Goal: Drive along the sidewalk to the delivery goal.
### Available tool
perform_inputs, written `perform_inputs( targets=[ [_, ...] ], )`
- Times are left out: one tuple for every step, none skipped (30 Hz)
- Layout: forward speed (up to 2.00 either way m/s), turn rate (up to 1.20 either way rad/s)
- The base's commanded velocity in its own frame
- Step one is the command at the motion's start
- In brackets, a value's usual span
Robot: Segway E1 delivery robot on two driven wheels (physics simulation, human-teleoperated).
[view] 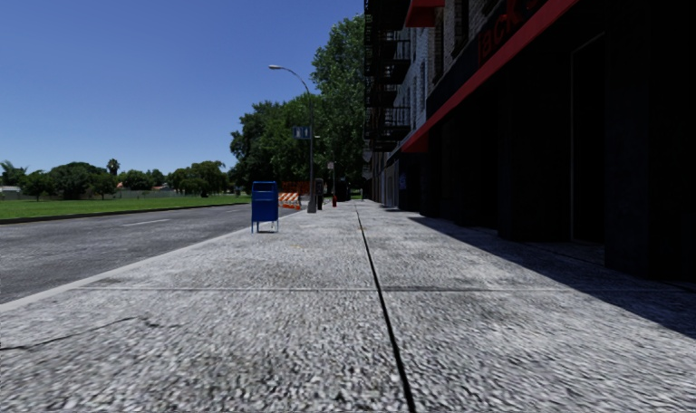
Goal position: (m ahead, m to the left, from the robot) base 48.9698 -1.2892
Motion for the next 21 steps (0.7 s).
perform_inputs(
  targets=[
    [2.0, 0.0],
    [2.0, 0.0],
    [2.0, 0.0],
    [2.0, 0.0],
    [2.0, 0.0],
    [2.0, 0.0],
    [2.0, 0.0],
    [2.0, 0.0],
    [2.0, 0.0],
    [2.0, 0.0],
    [2.0, 0.0],
    [2.0, 0.0],
    [2.0, 0.0],
    [2.0, 0.0],
    [2.0, 0.0],
    [2.0, 0.0],
    [2.0, 0.0],
    [2.0, 0.0],
    [2.0, 0.0],
    [2.0, 0.0],
    [2.0, 0.0]
  ],
)
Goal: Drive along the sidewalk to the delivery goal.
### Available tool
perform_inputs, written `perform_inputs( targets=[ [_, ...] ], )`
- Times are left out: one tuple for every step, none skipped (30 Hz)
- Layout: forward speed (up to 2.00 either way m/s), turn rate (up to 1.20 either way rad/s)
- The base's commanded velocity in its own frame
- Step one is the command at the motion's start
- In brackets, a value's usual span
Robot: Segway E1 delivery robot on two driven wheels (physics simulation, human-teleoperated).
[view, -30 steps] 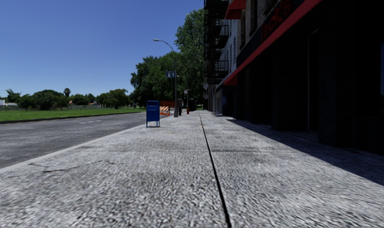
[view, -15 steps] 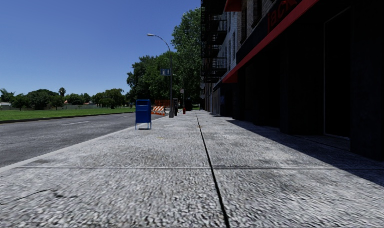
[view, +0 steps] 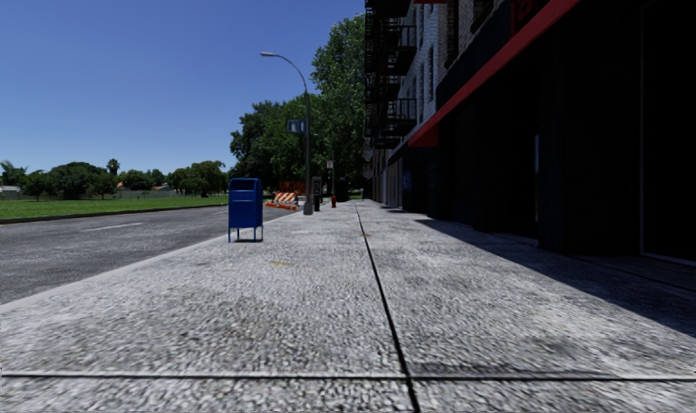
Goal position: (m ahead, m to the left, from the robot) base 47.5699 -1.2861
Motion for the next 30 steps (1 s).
perform_inputs(
  targets=[
    [2.0, 0.0],
    [2.0, 0.0],
    [2.0, 0.0],
    [2.0, 0.0],
    [2.0, 0.0],
    [2.0, 0.0],
    [2.0, 0.0],
    [2.0, 0.0],
    [2.0, 0.0],
    [2.0, 0.0],
    [2.0, 0.0],
    [2.0, 0.0],
    [2.0, 0.0],
    [2.0, 0.0],
    [2.0, 0.0],
    [2.0, 0.0],
    [2.0, 0.0],
    [2.0, 0.0],
    [2.0, 0.0],
    [2.0, 0.0],
    [2.0, 0.0],
    [2.0, 0.0],
    [2.0, 0.0],
    [2.0, 0.0],
    [2.0, 0.0],
    [2.0, 0.0],
    [2.0, 0.0],
    [2.0, 0.0],
    [2.0, 0.0],
    [2.0, 0.0]
  ],
)
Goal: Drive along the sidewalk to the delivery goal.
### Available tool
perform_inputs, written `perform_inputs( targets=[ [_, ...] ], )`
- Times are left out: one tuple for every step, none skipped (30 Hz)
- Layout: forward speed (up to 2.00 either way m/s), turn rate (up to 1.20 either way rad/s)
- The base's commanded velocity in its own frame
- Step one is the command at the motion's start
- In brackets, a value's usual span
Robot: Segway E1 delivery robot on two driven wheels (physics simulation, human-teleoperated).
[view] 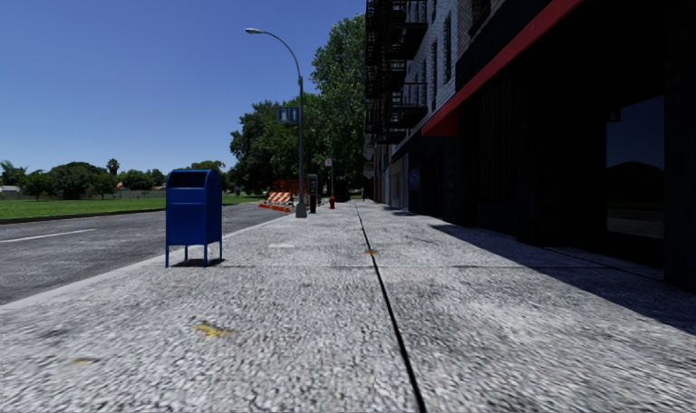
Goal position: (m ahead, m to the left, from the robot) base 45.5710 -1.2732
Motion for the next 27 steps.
perform_inputs(
  targets=[
    [2.0, 0.0],
    [2.0, 0.0],
    [2.0, 0.0],
    [2.0, 0.0],
    [2.0, 0.0],
    [2.0, 0.0],
    [2.0, 0.0],
    [2.0, 0.0],
    [2.0, 0.0],
    [2.0, 0.0],
    [2.0, 0.0],
    [2.0, 0.0],
    [2.0, 0.0],
    [2.0, 0.0],
    [2.0, 0.0],
    [2.0, 0.0],
    [2.0, 0.0],
    [2.0, 0.0],
    [2.0, 0.0],
    [2.0, 0.0],
    [2.0, 0.0],
    [2.0, 0.0],
    [2.0, 0.0],
    [2.0, 0.0],
    [2.0, 0.0],
    [2.0, 0.0],
    [2.0, 0.0]
  ],
)
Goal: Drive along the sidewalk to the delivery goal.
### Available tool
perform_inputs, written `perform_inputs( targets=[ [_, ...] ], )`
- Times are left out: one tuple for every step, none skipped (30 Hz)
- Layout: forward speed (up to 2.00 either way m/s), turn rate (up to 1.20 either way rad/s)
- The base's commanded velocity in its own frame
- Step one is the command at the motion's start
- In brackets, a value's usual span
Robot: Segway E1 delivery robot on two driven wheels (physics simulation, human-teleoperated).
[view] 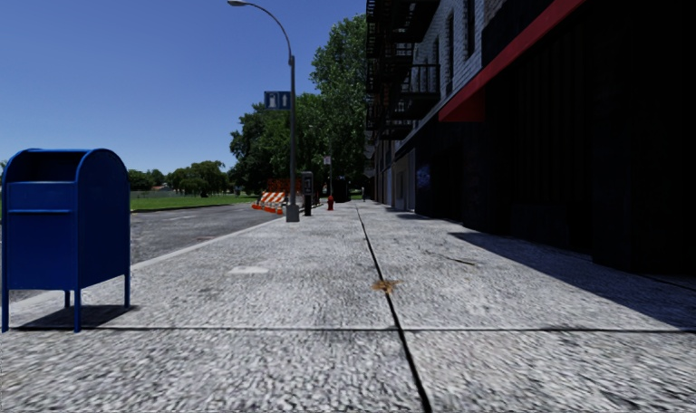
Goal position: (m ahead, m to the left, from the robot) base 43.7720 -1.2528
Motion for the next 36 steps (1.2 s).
perform_inputs(
  targets=[
    [2.0, 0.0],
    [2.0, 0.0],
    [2.0, 0.0],
    [2.0, 0.0],
    [2.0, 0.0],
    [2.0, 0.0],
    [2.0, 0.0],
    [2.0, 0.0],
    [2.0, 0.0],
    [2.0, 0.0],
    [2.0, 0.0],
    [2.0, 0.0],
    [2.0, 0.0],
    [2.0, 0.0],
    [2.0, 0.0],
    [2.0, 0.0],
    [2.0, 0.0],
    [2.0, 0.0],
    [2.0, 0.0],
    [2.0, 0.0],
    [2.0, 0.0],
    [2.0, 0.0],
    [2.0, 0.0],
    [2.0, 0.0],
    [2.0, 0.0],
    [2.0, 0.0],
    [2.0, 0.0],
    [2.0, 0.0],
    [2.0, 0.0],
    [2.0, 0.0],
    [2.0, 0.0],
    [2.0, 0.0],
    [2.0, 0.0],
    [2.0, 0.0],
    [2.0, 0.0],
    [2.0, 0.0]
  ],
)
